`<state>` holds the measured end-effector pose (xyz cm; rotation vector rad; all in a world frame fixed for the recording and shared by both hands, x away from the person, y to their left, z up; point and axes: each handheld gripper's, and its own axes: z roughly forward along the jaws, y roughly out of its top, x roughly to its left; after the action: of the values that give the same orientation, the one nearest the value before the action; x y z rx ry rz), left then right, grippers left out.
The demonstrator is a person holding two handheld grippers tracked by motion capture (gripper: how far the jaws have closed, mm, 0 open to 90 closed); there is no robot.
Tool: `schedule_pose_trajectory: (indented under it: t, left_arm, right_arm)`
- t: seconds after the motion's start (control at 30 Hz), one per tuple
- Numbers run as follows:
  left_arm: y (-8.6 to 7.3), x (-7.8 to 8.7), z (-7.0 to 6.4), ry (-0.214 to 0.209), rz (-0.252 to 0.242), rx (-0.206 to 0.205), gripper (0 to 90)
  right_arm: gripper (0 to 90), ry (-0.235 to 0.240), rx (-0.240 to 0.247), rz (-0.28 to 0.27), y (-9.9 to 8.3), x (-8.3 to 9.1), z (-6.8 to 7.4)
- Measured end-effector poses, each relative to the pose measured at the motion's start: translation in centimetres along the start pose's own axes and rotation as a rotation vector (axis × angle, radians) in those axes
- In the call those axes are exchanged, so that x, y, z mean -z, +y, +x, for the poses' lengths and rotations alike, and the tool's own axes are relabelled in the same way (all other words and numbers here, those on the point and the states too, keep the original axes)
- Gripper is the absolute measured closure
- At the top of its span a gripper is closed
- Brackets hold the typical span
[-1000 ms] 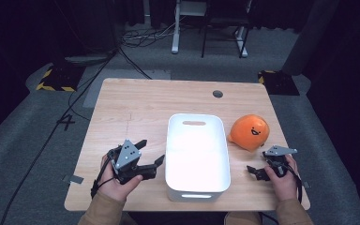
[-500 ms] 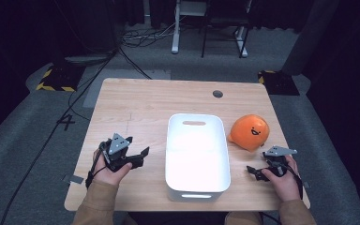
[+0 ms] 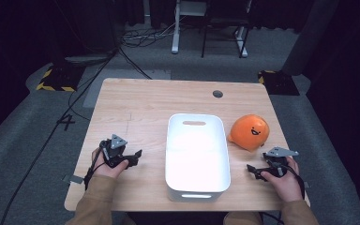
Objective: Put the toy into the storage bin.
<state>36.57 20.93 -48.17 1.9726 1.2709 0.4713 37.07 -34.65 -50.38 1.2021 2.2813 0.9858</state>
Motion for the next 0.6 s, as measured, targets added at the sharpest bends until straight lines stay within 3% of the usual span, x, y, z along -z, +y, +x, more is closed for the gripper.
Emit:
schedule_pose_trajectory:
  t: [0.03, 0.27, 0.47, 0.6]
  left_arm:
    - [-0.1, -0.3, 0.2, 0.005, 0.010, -0.003, 24.0]
    - [-0.8, -1.6, 1.3, 0.018, 0.058, 0.017, 23.9]
    - [-0.8, -2.0, 1.3, 0.049, 0.075, -0.024, 22.8]
    - [-0.7, -2.1, 1.3, 0.049, 0.074, -0.025, 20.5]
  right_arm:
    - [28.6, 0.005, -0.003, -0.013, 0.1, 0.3, -0.1]
    - [37.0, -0.005, -0.012, 0.000, 0.2, 1.0, -0.4]
    - [42.1, 0.022, -0.030, -0.021, 0.6, 2.0, -0.4]
    - [47.1, 0.057, -0.050, -0.047, 0.9, 2.6, -0.5]
